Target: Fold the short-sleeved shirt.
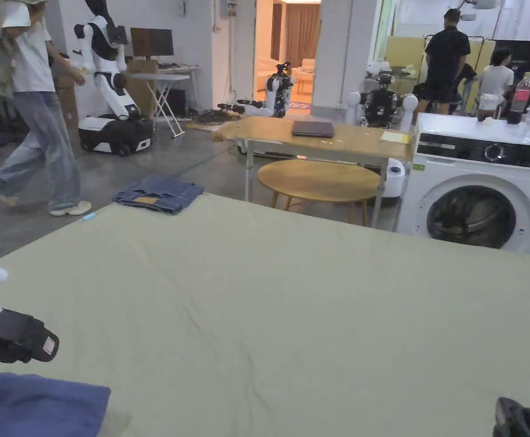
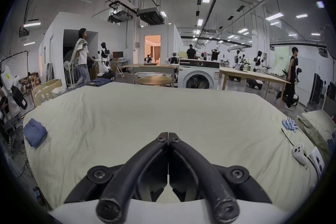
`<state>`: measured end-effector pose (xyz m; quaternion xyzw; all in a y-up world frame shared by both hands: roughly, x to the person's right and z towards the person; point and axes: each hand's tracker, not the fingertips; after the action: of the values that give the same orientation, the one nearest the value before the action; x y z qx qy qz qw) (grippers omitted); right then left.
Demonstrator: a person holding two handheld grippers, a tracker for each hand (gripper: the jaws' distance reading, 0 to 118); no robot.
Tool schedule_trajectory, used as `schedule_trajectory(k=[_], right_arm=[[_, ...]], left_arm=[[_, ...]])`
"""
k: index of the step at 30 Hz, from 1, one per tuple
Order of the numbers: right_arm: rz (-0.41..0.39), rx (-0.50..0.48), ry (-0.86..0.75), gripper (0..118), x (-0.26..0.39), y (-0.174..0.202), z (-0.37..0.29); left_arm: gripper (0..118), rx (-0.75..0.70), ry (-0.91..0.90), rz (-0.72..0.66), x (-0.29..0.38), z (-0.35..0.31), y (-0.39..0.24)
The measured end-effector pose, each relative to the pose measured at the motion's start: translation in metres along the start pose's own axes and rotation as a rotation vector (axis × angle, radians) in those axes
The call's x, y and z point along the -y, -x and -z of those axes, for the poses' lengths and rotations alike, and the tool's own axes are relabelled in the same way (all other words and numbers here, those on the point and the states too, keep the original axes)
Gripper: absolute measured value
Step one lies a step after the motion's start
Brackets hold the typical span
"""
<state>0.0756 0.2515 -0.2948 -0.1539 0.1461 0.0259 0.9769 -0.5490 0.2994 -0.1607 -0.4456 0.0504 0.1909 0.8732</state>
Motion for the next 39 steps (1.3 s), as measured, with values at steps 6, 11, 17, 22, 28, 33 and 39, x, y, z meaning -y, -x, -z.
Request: schedule_trajectory(k=[6, 11, 17, 22, 28, 33, 39], right_arm=[[0.028, 0.034, 0.005, 0, 0.002, -0.015, 0.0], [0.029, 0.069, -0.004, 0, 0.001, -0.026, -0.002], [0.038, 0.097, -0.03, 0, -0.003, -0.039, -0.006], [0.052, 0.12, -0.06, 0, -0.001, -0.043, -0.011], [0.075, 0.134, -0.095, 0, 0.004, -0.037, -0.012], [0.058, 0.132, -0.119, 0, 0.007, -0.029, -0.015], [0.061, 0.136, -0.121, 0, 0.012, -0.028, -0.015]], left_arm=[[56, 0.081, -0.229, 0.132, 0.044, 0.071, -0.122], [56, 0.137, -0.426, 0.199, 0.065, 0.104, -0.21], [53, -0.041, -0.658, 0.373, 0.079, 0.124, -0.288], [33, -0.067, -0.695, 0.327, 0.085, 0.133, -0.311], [0, -0.094, -0.779, 0.293, 0.093, 0.134, -0.317], [0, -0.086, -0.804, 0.318, 0.1, 0.131, -0.328], [0, -0.092, -0.815, 0.315, 0.105, 0.129, -0.331]])
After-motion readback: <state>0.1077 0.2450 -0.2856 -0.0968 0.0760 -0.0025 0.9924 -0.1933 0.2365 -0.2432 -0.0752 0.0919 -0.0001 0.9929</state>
